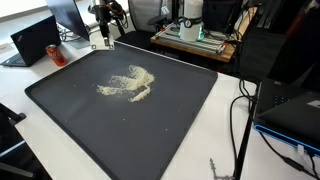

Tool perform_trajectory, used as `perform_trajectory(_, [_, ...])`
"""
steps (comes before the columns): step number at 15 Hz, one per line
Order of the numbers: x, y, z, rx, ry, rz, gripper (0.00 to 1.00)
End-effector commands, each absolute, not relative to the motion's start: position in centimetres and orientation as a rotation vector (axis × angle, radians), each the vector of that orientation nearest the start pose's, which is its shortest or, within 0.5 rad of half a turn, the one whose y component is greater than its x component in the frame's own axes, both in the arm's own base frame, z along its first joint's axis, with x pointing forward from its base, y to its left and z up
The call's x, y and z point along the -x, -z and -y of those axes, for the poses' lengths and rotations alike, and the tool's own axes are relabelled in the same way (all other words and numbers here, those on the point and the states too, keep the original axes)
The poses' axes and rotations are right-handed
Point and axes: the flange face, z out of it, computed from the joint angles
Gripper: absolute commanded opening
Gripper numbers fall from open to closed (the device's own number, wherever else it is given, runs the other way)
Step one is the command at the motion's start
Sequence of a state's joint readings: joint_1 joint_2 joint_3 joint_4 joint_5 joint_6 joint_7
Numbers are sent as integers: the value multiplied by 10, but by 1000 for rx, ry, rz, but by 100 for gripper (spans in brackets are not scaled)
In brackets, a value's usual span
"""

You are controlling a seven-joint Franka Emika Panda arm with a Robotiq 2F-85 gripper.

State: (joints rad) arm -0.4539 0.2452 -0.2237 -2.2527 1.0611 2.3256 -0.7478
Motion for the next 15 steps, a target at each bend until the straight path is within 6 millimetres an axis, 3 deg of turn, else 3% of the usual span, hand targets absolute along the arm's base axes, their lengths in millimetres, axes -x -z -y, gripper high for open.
perform_trajectory(1, [-419, -252, 319, 2366, 429, -925, 4])
perform_trajectory(7, [-422, -277, 302, 2429, 450, -904, 1])
perform_trajectory(15, [-415, -340, 293, 2649, 428, -764, 1])
